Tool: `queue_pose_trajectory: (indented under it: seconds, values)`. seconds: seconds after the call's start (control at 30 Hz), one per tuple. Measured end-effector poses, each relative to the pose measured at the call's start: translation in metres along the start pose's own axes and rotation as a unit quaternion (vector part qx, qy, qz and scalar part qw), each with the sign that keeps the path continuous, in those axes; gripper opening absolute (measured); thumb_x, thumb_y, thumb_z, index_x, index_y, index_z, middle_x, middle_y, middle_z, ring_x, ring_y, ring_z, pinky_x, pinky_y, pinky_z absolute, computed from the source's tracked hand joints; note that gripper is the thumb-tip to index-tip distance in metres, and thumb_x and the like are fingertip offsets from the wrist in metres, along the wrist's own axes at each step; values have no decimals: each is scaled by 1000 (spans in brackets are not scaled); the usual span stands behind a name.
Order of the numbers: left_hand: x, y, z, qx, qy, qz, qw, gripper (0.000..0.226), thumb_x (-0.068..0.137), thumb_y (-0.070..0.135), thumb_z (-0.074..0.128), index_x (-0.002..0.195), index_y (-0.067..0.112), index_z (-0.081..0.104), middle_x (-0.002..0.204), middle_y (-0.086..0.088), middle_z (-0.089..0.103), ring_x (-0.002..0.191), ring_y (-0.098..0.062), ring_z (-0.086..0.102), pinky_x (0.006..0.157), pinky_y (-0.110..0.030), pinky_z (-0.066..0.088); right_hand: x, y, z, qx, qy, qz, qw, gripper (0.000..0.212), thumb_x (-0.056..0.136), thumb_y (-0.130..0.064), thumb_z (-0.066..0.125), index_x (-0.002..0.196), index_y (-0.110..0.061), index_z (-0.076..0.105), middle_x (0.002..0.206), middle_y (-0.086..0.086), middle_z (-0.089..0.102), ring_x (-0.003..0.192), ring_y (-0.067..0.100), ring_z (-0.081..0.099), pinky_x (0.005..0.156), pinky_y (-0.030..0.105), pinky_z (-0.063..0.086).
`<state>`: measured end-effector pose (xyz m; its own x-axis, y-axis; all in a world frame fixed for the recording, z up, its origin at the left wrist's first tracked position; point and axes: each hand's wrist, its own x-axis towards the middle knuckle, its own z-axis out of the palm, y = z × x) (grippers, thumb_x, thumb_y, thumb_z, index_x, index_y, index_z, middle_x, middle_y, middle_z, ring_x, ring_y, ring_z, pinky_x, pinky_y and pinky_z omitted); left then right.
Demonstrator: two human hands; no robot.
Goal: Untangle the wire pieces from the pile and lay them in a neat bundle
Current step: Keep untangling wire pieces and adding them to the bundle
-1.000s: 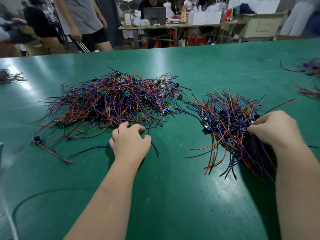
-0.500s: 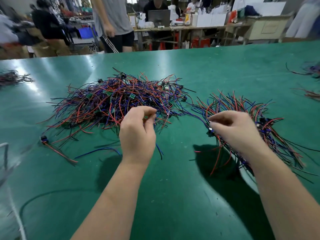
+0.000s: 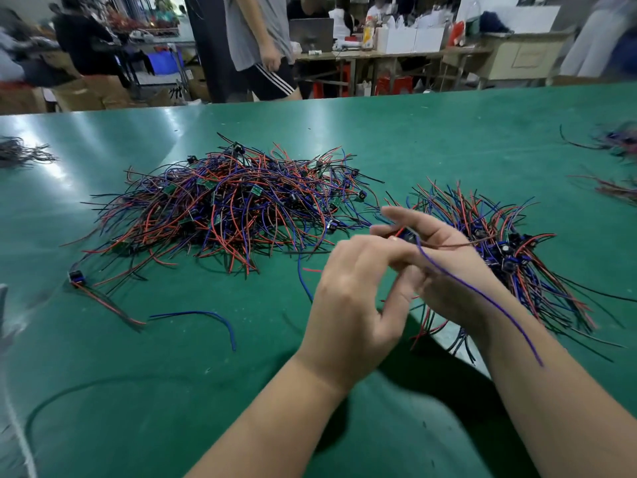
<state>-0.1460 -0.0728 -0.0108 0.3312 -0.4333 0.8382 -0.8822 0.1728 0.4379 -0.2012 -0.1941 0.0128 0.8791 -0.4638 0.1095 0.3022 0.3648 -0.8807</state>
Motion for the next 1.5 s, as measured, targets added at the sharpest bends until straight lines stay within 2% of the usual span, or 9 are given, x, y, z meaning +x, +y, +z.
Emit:
queue_pose_trajectory:
  seconds: [0.1, 0.23, 0.4, 0.57, 0.8, 0.97, 1.17, 1.33, 1.5]
  values:
    - [1, -5, 0, -9, 48, -118, 992, 11, 91, 17, 55, 95, 12, 64, 91, 6, 64, 87, -9, 59, 81, -21, 46, 1, -3, -3, 8, 31, -34, 999, 38, 69, 4, 59, 102, -15, 56, 93, 6, 74, 78, 17, 70, 62, 18, 52]
    - [-3, -14, 2, -28, -45, -253, 966, 33, 90, 36, 50, 75, 12, 68, 68, -1, 67, 67, -16, 63, 67, -36, 50, 1, -1, -3, -3, 36, -42, 998, 30, 67, 4, 60, 88, -14, 48, 101, 7, 73, 76, 17, 70, 57, 17, 47]
    - [-4, -13, 3, -35, -57, -314, 947, 43, 88, 45, 46, 77, 9, 68, 66, -5, 69, 63, -22, 66, 63, -43, 53, -1, 3, 1, -16, 28, -33, 999, 23, 65, 1, 64, 80, -16, 68, 93, 5, 72, 73, 14, 60, 58, 16, 48]
    - [7, -16, -6, -178, 16, -400, 899, 18, 91, 29, 62, 77, 22, 70, 67, -2, 72, 52, -15, 68, 47, -23, 51, -2, 2, 3, -59, 57, -23, 996, 22, 63, -10, 68, 82, -17, 76, 61, -1, 62, 58, 10, 56, 57, 17, 43]
    - [12, -12, -7, -269, 50, -429, 861, 9, 88, 19, 66, 81, 18, 71, 70, 1, 72, 63, -13, 68, 51, -23, 52, -6, 8, 5, -108, -34, -4, 994, 29, 61, -5, 69, 87, -15, 78, 75, 1, 72, 62, 4, 61, 59, 13, 46]
    - [19, -10, -10, -351, 81, -484, 797, 16, 89, 24, 64, 75, 20, 72, 76, 6, 72, 68, -5, 67, 52, -21, 52, -5, 9, 1, -245, -25, -6, 969, 20, 66, -24, 72, 83, -32, 78, 78, -2, 71, 67, 9, 55, 61, 18, 43]
    - [21, -18, -16, -401, 140, -585, 691, 14, 91, 27, 60, 79, 21, 65, 74, 3, 70, 65, -14, 69, 48, -20, 51, -6, 9, -5, -346, -94, 63, 932, 32, 85, 4, 62, 97, -23, 73, 73, 3, 67, 60, 13, 58, 55, 17, 45]
    - [27, -25, -26, -462, 172, -591, 638, 19, 95, 21, 49, 80, 16, 60, 66, -1, 70, 53, -12, 66, 46, -19, 52, 5, 4, -21, -408, 137, 28, 902, 24, 86, 4, 53, 85, -12, 70, 57, 1, 63, 43, 9, 52, 37, 18, 37]
    - [32, -19, -28, -427, 69, -569, 699, 14, 89, 24, 62, 96, 13, 65, 54, 5, 63, 37, -2, 51, 38, -13, 42, 5, 0, -16, -201, 133, 62, 968, 22, 90, -24, 61, 83, -7, 73, 59, 3, 56, 44, 10, 47, 38, 15, 34]
